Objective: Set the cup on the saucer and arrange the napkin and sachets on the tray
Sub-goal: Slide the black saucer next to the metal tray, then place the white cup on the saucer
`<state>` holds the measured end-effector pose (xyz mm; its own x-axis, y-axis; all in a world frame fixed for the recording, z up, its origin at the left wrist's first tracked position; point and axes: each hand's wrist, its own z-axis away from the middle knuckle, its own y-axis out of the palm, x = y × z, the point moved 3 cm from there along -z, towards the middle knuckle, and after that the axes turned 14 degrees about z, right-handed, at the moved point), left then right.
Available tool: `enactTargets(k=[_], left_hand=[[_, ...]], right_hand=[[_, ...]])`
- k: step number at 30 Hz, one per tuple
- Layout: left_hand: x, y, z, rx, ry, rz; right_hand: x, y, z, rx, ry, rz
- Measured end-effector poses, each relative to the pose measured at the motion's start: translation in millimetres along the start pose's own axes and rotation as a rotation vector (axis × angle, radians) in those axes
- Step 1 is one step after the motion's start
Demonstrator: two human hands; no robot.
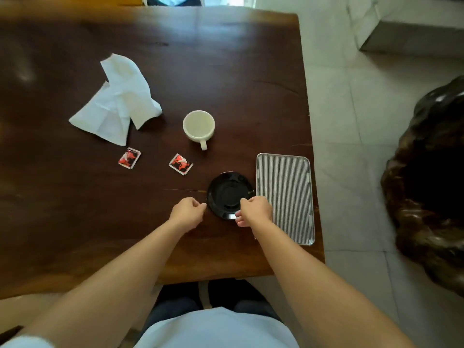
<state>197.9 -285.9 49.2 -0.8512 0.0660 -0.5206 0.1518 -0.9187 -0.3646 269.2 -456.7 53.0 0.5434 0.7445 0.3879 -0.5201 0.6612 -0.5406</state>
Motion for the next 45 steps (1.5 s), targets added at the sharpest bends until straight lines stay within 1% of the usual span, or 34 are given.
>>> enactTargets(k=[5,9,12,16,20,27,31,34,37,42,45], left_hand=[[-20,-33,23,-0.086,0.107,-0.008],[-31,-54,42,-0.136,0.172,0.004],[-33,-66,56,-0.169,0.208,0.020],[-31,-73,68,-0.179,0.226,0.035],[-30,-74,73,-0.147,0.216,0.019],[-28,-80,62,-0.131,0.224,-0.009],[-38,-87,44,-0.114,0.285,-0.109],[-48,-91,27,-0.070,0.330,-0.217],[-59,-97,2,-0.039,0.359,-0.263],[-78,-112,-47,0.016,0.373,-0.245],[-88,-117,-77,0.056,0.353,-0.250]], right_hand=[[35,-13,23,-0.022,-0.167,0.079],[63,-16,38,-0.041,-0.329,0.253],[76,-13,45,-0.042,-0.428,0.339],[90,-16,69,-0.044,-0.550,0.442],[95,-14,74,-0.034,-0.633,0.528],[107,-3,73,-0.015,-0.642,0.595],[118,2,68,-0.031,-0.644,0.642],[129,6,58,-0.047,-0.643,0.699],[142,9,42,-0.063,-0.598,0.738],[169,15,14,-0.070,-0.497,0.775],[184,18,-9,-0.079,-0.441,0.797]])
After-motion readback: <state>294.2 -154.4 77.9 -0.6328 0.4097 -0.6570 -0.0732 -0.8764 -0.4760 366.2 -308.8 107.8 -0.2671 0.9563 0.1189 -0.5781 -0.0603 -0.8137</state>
